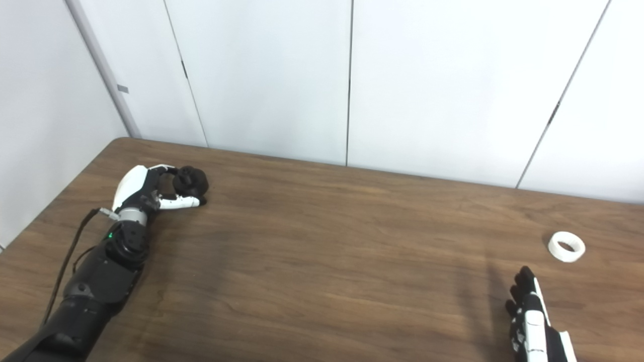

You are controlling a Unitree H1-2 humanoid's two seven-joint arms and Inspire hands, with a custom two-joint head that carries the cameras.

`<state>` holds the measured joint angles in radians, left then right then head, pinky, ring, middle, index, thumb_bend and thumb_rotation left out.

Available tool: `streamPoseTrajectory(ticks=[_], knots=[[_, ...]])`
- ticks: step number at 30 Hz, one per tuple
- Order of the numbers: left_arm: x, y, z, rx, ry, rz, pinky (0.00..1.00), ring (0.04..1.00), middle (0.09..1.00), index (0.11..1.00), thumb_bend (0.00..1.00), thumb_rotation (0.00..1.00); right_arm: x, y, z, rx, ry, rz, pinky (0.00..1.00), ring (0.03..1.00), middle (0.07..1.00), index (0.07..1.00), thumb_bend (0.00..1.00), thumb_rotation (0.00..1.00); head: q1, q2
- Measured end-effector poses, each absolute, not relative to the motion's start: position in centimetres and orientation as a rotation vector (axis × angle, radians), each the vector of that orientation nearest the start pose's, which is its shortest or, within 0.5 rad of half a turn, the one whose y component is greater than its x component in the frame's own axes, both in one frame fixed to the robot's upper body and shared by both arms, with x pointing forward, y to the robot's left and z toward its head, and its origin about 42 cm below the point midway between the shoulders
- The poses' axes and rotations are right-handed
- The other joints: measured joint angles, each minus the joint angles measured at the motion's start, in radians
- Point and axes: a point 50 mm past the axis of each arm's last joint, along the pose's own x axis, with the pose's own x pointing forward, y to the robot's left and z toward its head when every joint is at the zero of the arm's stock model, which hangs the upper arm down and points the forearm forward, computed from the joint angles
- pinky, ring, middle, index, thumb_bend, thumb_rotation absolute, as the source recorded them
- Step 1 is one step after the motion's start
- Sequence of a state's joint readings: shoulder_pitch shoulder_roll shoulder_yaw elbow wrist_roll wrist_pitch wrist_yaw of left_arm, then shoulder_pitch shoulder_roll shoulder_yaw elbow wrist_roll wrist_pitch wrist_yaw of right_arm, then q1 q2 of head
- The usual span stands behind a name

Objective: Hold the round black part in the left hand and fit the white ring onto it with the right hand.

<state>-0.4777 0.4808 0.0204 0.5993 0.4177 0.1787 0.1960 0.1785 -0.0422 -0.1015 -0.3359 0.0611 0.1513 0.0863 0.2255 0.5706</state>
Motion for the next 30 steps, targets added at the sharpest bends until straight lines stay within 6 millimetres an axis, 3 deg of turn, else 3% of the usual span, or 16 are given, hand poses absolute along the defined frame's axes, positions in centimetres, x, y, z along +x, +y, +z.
streamPoseTrajectory(ticks=[1,2,3,6,30], knots=[[42.27,41.60,15.27,0.871,0.215,0.386,0.90,0.921,0.862,0.621,0.90,0.17,22.29,-25.47,13.55,-0.004,-0.017,-0.043,1.00,1.000,1.000,0.989,0.36,1.00,0.000,0.002],[42.26,41.61,15.30,0.872,0.211,0.392,0.86,0.904,0.854,0.581,0.81,0.13,22.29,-25.48,13.55,-0.004,-0.017,-0.043,1.00,1.000,1.000,0.990,0.36,1.00,0.000,0.002],[42.26,41.61,15.34,0.873,0.203,0.398,0.82,0.880,0.837,0.518,0.62,0.08,22.29,-25.48,13.55,-0.004,-0.017,-0.043,1.00,1.000,1.000,0.991,0.35,1.00,0.000,0.002],[42.23,41.77,15.50,0.852,0.160,0.413,0.78,0.843,0.799,0.489,0.54,0.05,22.29,-25.48,13.55,-0.002,-0.017,-0.042,1.00,1.000,1.000,0.993,0.34,1.00,0.000,0.002],[42.10,41.42,15.00,0.849,0.124,0.405,0.80,0.836,0.758,0.483,0.52,0.04,22.27,-25.73,13.44,-0.014,-0.015,-0.048,1.00,1.000,0.992,0.984,0.37,1.00,-0.003,0.005]])
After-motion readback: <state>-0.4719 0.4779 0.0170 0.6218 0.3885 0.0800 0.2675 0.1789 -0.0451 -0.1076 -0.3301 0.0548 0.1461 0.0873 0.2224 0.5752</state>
